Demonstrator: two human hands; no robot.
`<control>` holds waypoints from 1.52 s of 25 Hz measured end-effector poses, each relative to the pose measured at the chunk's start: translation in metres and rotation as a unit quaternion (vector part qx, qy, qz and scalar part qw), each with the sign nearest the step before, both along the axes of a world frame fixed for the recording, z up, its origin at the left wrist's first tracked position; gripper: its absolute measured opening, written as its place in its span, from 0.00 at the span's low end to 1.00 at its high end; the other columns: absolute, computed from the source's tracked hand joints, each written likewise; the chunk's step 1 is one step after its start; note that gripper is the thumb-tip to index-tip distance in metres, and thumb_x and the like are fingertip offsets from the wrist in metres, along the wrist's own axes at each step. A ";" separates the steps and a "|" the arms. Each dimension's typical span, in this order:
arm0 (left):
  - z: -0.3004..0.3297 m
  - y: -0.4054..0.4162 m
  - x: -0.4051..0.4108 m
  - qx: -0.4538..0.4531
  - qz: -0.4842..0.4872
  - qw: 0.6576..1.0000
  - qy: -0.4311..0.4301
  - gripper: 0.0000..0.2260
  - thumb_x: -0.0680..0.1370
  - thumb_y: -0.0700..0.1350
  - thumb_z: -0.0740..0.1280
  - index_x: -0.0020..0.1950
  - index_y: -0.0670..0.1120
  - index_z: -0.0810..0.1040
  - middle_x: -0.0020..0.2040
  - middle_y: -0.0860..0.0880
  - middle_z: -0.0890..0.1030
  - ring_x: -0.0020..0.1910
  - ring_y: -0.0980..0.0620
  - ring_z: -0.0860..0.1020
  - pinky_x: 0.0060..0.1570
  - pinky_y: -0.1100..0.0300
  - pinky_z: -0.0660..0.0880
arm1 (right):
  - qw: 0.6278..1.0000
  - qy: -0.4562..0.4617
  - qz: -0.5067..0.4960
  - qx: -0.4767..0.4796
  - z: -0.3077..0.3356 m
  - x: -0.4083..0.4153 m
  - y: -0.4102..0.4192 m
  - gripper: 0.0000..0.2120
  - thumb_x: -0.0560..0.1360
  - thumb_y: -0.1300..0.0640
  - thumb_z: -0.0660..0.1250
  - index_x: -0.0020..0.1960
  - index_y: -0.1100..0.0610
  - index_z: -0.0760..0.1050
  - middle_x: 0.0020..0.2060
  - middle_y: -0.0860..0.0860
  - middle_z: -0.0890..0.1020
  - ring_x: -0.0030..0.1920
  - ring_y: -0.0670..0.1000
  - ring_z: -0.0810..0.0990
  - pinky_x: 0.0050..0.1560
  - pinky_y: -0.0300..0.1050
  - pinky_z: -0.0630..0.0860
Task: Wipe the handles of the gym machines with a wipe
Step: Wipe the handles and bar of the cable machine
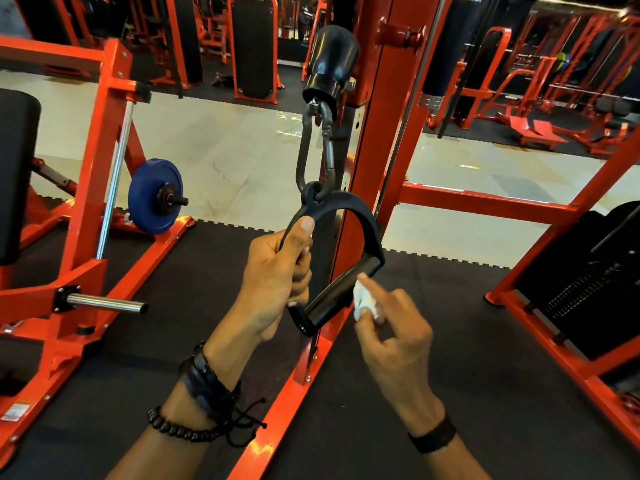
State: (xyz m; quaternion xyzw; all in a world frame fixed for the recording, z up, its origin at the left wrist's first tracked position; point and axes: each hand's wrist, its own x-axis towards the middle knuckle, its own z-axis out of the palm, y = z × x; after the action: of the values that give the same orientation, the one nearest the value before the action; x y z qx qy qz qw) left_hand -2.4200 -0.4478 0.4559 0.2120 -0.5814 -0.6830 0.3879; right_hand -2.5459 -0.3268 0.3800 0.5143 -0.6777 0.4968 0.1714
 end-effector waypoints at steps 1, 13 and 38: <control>0.000 0.000 0.000 -0.001 0.001 1.000 0.001 0.18 0.79 0.55 0.63 0.42 0.42 0.69 0.27 0.49 0.58 0.22 0.53 0.55 0.21 0.63 0.56 | 0.999 -0.029 -0.001 -0.016 0.008 -0.007 -0.002 0.18 0.74 0.65 0.68 0.63 0.58 0.78 0.36 0.49 0.72 0.35 0.45 0.70 0.35 0.33 0.68; -0.001 -0.003 0.000 -0.008 0.007 1.000 0.000 0.18 0.81 0.53 0.62 0.40 0.40 0.70 0.27 0.48 0.58 0.22 0.53 0.55 0.22 0.63 0.56 | 0.987 0.059 0.127 0.075 0.007 0.015 -0.025 0.08 0.77 0.60 0.66 0.52 0.61 0.81 0.39 0.51 0.72 0.39 0.48 0.72 0.38 0.44 0.70; -0.002 -0.006 0.004 -0.045 0.023 0.999 -0.012 0.18 0.79 0.53 0.64 0.40 0.39 0.71 0.26 0.49 0.61 0.22 0.53 0.59 0.22 0.61 0.60 | 0.973 -0.201 0.010 -0.115 -0.013 0.004 -0.025 0.04 0.78 0.57 0.66 0.53 0.52 0.77 0.42 0.49 0.80 0.41 0.49 0.79 0.41 0.45 0.76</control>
State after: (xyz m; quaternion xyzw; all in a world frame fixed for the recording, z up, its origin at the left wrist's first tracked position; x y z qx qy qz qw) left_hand -2.4162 -0.4541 0.4535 0.2157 -0.6110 -0.6443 0.4062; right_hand -2.5424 -0.3519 0.3672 0.3877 -0.6312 0.6664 0.0843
